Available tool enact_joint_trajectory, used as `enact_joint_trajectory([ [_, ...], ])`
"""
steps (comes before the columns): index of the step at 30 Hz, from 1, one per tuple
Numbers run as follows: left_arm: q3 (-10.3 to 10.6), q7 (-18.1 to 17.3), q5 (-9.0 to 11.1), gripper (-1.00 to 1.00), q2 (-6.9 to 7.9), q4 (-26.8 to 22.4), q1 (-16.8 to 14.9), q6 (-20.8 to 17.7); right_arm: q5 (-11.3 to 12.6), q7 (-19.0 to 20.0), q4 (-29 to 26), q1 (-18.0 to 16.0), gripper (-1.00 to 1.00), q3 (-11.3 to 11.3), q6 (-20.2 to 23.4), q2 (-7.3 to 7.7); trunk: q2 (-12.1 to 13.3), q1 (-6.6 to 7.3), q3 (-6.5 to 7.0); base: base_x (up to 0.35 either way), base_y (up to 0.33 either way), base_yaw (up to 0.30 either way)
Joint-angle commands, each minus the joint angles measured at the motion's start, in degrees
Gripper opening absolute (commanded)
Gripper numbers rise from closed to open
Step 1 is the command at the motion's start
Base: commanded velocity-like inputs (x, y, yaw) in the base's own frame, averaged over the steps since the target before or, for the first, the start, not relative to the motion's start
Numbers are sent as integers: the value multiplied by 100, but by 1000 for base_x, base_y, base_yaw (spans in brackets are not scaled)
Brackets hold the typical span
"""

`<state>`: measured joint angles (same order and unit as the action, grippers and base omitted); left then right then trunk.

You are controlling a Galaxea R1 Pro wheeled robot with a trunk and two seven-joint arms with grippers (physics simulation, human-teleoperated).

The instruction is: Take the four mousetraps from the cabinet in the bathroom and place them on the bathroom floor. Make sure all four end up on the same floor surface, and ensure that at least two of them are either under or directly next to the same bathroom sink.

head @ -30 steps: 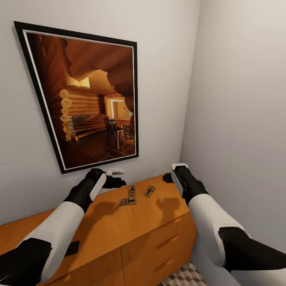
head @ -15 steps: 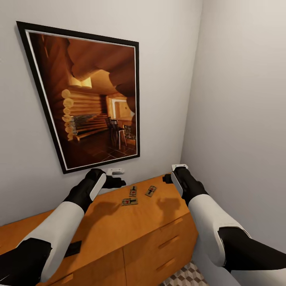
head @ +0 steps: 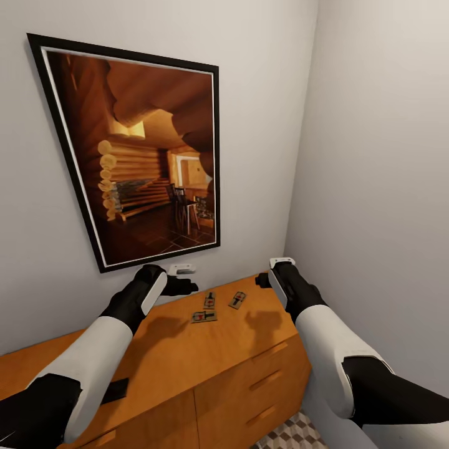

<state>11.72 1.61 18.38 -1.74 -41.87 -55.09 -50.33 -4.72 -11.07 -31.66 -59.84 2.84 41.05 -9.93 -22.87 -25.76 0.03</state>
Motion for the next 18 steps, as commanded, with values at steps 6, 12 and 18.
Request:
enact_joint_trajectory([
  [6, 7, -8, 30, 100, 6, -10, -2, -15, -55, 16, -24, -1, 100, 26, 7, -7, -4, -2, -3, 0, 1, 0],
  [12, 6, -25, 47, 100, 30, -9, -2, -15, -68, 17, -35, -1, 100, 23, 2, -7, -4, -2, -3, 0, 0, 0],
  [18, 12, -51, 90, 100, 153, -21, -2, -62, -67, 17, -40, -1, 100, 23, 0, -7, -4, -2, -3, 0, 0, 0],
])
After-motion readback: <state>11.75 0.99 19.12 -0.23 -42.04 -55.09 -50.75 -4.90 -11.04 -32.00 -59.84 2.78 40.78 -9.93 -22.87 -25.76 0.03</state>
